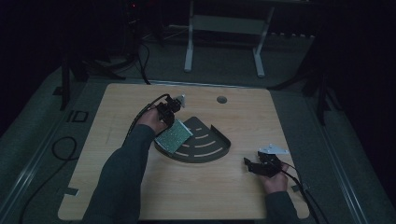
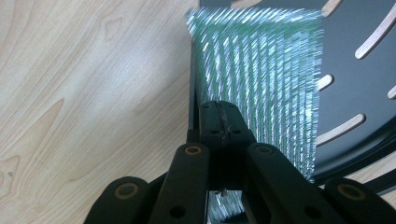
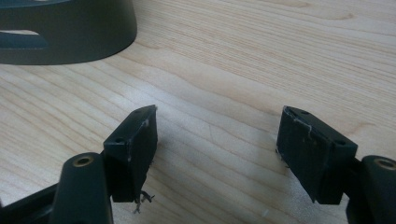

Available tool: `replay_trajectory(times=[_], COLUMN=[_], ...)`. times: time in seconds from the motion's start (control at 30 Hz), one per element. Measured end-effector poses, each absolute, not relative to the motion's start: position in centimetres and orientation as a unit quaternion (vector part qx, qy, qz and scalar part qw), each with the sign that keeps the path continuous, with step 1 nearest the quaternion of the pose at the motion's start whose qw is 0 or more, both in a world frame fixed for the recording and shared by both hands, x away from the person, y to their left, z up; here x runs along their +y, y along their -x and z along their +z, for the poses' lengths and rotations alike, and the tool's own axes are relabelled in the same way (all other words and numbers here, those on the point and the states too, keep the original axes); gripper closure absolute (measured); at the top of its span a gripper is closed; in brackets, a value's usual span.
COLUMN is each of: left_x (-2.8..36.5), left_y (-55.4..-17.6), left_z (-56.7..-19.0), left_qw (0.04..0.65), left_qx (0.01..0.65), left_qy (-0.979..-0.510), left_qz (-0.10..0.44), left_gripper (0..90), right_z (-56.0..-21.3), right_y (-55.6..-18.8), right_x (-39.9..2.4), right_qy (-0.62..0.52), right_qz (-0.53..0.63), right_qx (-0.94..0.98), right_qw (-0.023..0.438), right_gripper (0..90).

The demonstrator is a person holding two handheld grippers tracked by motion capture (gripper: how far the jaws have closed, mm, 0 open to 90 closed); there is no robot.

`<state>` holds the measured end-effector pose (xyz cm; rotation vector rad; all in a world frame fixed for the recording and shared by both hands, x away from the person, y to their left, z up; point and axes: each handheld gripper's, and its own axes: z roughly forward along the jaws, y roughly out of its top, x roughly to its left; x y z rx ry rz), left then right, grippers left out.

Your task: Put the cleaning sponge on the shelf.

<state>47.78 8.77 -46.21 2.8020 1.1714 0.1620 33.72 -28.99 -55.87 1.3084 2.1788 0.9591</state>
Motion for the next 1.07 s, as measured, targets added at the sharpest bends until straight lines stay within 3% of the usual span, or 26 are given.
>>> replay_trajectory(times=[0.43,0.67,1.07], left_x=[9.2,10.6,14.8], left_y=[-47.7,-47.2,-44.7], left_z=[-45.9,-44.3,-41.9], left_qw=[0.074,0.125,0.203], left_qx=[0.391,0.401,0.424], left_qy=[-0.916,-0.907,-0.881], left_qz=[0.044,0.033,0.059], left_gripper=[89.1,75.3,57.6], right_z=[-55.9,-55.9,-55.9], right_y=[-33.7,-33.7,-33.7], right_x=[-29.0,-29.0,-29.0], right_qy=[-0.471,-0.471,-0.471], right_qz=[0.345,0.345,0.345], right_qx=[0.784,0.784,0.784], right_qw=[0.211,0.211,0.211], right_gripper=[28.3,28.4,28.4])
